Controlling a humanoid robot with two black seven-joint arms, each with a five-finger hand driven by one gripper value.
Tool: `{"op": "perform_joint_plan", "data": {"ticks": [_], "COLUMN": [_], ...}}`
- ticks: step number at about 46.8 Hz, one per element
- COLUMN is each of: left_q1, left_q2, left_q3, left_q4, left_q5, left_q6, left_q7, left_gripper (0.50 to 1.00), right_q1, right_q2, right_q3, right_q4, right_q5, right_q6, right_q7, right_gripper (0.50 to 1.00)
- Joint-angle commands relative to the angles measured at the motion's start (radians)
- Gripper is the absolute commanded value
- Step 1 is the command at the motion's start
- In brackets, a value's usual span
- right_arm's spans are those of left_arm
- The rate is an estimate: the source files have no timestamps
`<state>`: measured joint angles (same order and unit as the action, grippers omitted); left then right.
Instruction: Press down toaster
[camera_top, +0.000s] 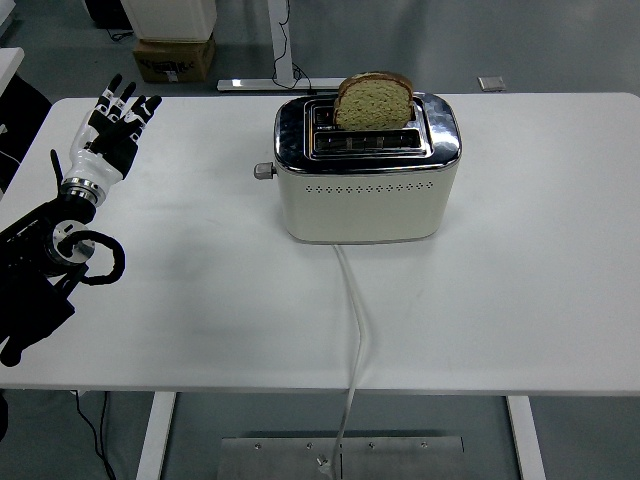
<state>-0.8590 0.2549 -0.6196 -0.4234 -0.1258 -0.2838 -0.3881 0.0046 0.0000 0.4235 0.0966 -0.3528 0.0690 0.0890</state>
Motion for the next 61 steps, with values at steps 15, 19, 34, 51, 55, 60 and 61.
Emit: {"op": "perform_joint_plan", "data": {"ticks": [15, 19, 34, 51, 55, 60, 61], "left_q1": [-0.002, -0.002, -0.020, -0.022, -0.020, -0.020, -0.021], "left_q2": [0.001, 0.003, 0.018, 0.034, 0.035, 0.040, 0.041], "left_q3": [0.000, 0.000, 0.000, 0.000, 0.000, 0.000, 0.000], "left_q4": [0.000, 0.002, 0.000, 0.000, 0.000, 0.000, -0.001], "left_q5": [0.000, 0.000, 0.041, 0.117, 0.124, 0.158, 0.163], "left_q6": [0.008, 0.009, 0.003, 0.003, -0.003, -0.005, -0.006], "left_q7": [0.000, 0.000, 0.001, 0.002, 0.003, 0.003, 0.003], "left_gripper": [1.000, 1.000, 1.000, 1.000, 1.000, 1.000, 1.000], "right_q1": [0.000, 0.000, 0.000, 0.000, 0.000, 0.000, 0.000], "right_q2": [0.000, 0.000, 0.000, 0.000, 0.000, 0.000, 0.000], "right_q3": [0.000, 0.000, 0.001, 0.000, 0.001, 0.000, 0.000], "right_q4": [0.000, 0.000, 0.000, 0.000, 0.000, 0.000, 0.000], "right_q5": [0.000, 0.000, 0.000, 0.000, 0.000, 0.000, 0.000], "right_q6": [0.000, 0.000, 0.000, 0.000, 0.000, 0.000, 0.000], "right_q7": [0.000, -0.002, -0.002, 0.000, 0.000, 0.000, 0.000], "right_gripper": [0.998, 0.998, 1.000, 1.000, 0.998, 0.998, 1.000]}}
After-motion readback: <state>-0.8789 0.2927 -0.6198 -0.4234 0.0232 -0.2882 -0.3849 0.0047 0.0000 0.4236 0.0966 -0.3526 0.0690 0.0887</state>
